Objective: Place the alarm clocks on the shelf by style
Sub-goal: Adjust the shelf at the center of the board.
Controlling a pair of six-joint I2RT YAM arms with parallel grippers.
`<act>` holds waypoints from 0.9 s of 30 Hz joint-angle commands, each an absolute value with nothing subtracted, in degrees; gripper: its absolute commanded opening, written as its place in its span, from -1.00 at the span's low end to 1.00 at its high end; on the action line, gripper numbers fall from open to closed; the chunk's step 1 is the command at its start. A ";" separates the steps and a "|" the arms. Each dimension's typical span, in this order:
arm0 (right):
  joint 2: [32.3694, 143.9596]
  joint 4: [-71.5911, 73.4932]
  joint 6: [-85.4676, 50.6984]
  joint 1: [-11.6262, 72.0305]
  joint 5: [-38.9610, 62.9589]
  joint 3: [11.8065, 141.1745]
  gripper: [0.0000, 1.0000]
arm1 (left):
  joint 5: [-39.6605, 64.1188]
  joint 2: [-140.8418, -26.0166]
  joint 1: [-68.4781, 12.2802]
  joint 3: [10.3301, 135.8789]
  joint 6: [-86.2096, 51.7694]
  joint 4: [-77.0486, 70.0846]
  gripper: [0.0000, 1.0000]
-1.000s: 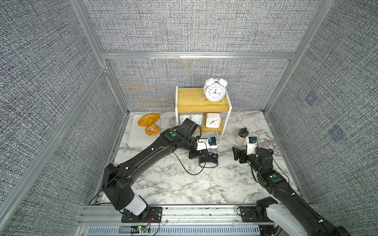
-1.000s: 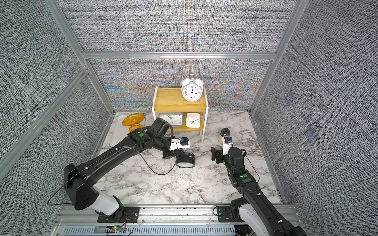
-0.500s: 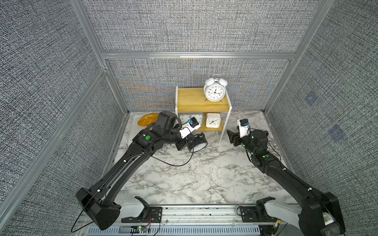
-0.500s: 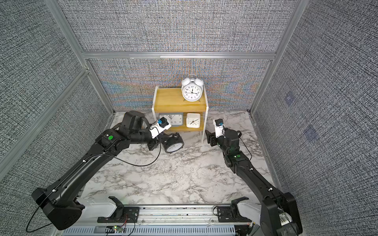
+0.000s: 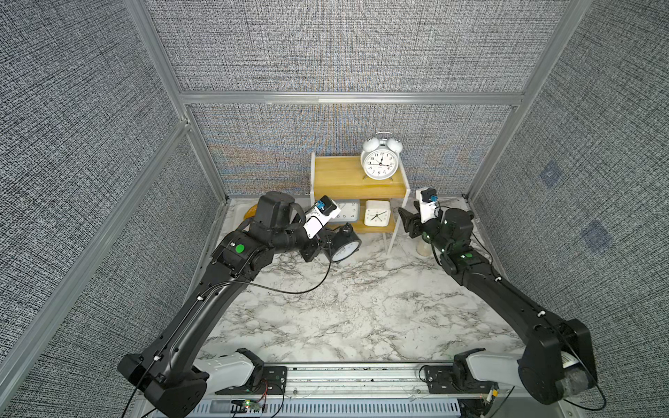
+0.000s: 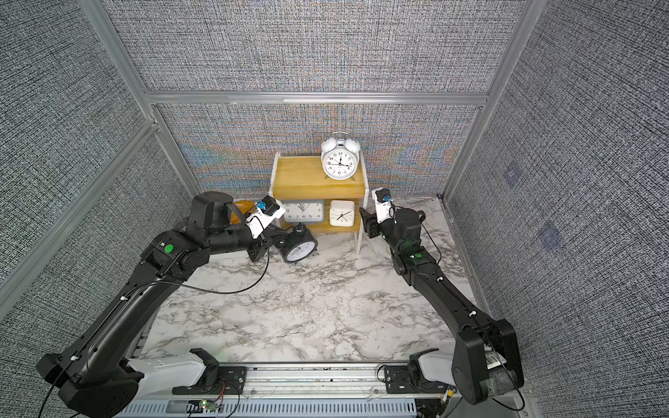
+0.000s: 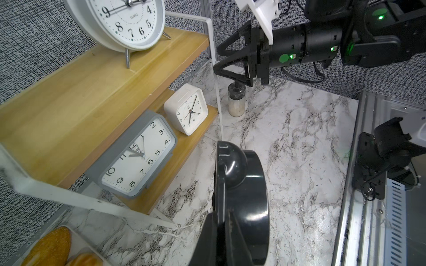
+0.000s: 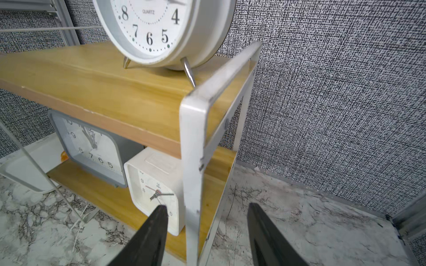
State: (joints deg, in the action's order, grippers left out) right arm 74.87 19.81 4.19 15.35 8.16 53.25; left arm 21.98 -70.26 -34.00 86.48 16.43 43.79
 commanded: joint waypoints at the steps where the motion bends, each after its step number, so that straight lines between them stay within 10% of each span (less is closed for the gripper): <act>1: 76.10 21.27 3.87 15.31 8.61 54.94 0.11 | 21.38 -69.21 -33.84 86.62 15.99 42.93 -1.00; 27: 80.05 20.92 2.76 16.02 9.69 57.62 -0.62 | 17.12 -65.86 -32.52 85.60 15.31 41.33 -1.00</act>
State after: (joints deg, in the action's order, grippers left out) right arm 80.73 19.53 2.46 16.08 10.02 57.65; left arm 17.61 -66.13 -32.73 85.32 15.84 43.59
